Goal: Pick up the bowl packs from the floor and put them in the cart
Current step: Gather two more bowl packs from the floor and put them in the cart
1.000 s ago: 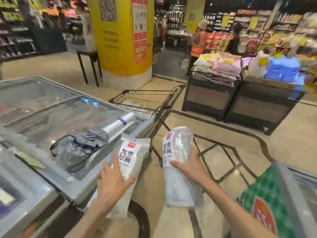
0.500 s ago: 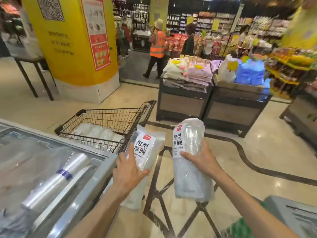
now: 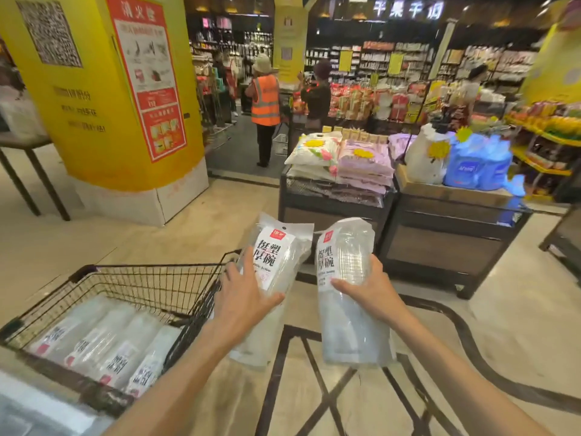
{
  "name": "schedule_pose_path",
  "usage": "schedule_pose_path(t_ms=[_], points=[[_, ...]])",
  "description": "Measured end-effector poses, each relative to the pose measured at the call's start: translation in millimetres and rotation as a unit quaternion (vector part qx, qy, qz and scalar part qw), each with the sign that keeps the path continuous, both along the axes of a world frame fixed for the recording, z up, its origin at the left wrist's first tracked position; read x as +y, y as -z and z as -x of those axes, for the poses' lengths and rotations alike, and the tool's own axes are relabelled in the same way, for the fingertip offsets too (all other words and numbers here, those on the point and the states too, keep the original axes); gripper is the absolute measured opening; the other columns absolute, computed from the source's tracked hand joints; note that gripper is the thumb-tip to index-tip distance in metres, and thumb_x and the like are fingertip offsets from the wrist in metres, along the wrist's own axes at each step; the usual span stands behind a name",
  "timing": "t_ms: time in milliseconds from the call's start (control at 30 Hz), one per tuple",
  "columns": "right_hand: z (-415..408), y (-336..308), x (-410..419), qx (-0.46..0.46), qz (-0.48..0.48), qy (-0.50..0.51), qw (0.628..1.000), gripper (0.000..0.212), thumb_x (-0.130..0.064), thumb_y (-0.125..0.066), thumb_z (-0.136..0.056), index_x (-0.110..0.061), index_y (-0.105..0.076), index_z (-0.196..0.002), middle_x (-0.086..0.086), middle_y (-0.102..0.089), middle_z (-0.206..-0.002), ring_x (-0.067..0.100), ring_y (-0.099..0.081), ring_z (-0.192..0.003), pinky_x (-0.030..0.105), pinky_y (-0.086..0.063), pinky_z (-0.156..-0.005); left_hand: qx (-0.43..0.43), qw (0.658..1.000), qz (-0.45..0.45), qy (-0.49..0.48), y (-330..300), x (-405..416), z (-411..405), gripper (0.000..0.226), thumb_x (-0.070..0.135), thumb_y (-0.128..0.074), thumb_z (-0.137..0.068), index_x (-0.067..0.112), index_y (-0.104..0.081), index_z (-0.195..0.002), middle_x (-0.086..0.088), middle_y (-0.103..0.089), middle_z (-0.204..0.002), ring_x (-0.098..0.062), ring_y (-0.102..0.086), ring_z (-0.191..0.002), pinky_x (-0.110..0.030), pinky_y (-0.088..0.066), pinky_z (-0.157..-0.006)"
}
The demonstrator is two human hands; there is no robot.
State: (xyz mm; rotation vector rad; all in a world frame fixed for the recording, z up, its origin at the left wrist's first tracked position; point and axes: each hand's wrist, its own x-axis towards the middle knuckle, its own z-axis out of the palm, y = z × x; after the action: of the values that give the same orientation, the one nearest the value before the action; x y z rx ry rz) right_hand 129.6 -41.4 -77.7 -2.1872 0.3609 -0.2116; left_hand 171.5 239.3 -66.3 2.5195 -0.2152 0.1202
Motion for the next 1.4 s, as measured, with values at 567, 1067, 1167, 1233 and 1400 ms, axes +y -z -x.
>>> schedule_pose_path(t_ms=[567, 1067, 1167, 1233, 1400], points=[[-431.9, -21.6, -137.6, -0.001, 0.028, -0.068, 0.997, 0.122, -0.090, -0.075, -0.052, -0.044, -0.020, -0.151, -0.009, -0.045, -0.149, 0.022, -0.049, -0.134, 0.060, -0.045, -0.110, -0.006, 0.997, 0.019, -0.076, -28.3, -147.2, -422.3, 0.132, 0.067, -0.079, -0.069, 0.040, 0.018, -0.155, -0.011, -0.031, -0.143, -0.031, -0.040, -0.129, -0.050, -0.045, -0.096], [-845.0, -19.8, 118.3, -0.045, 0.053, -0.437, 0.897, 0.088, -0.065, -0.090, -0.066, -0.039, -0.046, -0.137, -0.009, -0.062, -0.130, 0.018, -0.064, -0.116, 0.049, -0.054, -0.097, 0.030, 0.906, 0.039, -0.419, 4.1, 70.3, -632.3, 0.124, 0.066, -0.071, -0.076, 0.031, 0.014, -0.160, -0.016, -0.028, -0.149, -0.037, -0.033, -0.133, -0.052, -0.044, -0.097], [-893.6, -5.2, 216.9, -0.034, 0.048, -0.543, 0.838, 0.086, -0.067, -0.090, -0.065, -0.034, -0.053, -0.136, -0.010, -0.066, -0.126, 0.014, -0.066, -0.114, 0.049, -0.055, -0.096, 0.046, 0.852, 0.053, -0.519, 25.1, 131.3, -628.9, 0.125, 0.065, -0.072, -0.075, 0.031, 0.012, -0.160, -0.018, -0.028, -0.149, -0.038, -0.032, -0.135, -0.054, -0.043, -0.100], [-916.4, 1.8, 280.8, -0.030, 0.052, -0.601, 0.797, 0.094, -0.073, -0.088, -0.062, -0.031, -0.051, -0.138, -0.010, -0.065, -0.126, 0.014, -0.066, -0.114, 0.048, -0.057, -0.094, 0.048, 0.804, 0.061, -0.589, 36.3, 164.3, -623.4, 0.125, 0.067, -0.073, -0.074, 0.030, 0.010, -0.160, -0.019, -0.029, -0.149, -0.039, -0.035, -0.134, -0.054, -0.044, -0.098], [-928.0, 4.7, 424.9, -0.017, 0.052, -0.733, 0.678, 0.093, -0.063, -0.089, -0.068, -0.026, -0.045, -0.141, -0.004, -0.060, -0.130, 0.016, -0.063, -0.114, 0.039, -0.054, -0.089, 0.029, 0.671, 0.092, -0.735, 47.0, 214.0, -590.7, 0.131, 0.065, -0.078, -0.070, 0.042, 0.017, -0.156, -0.024, -0.028, -0.151, -0.047, -0.037, -0.135, -0.061, -0.042, -0.102]])
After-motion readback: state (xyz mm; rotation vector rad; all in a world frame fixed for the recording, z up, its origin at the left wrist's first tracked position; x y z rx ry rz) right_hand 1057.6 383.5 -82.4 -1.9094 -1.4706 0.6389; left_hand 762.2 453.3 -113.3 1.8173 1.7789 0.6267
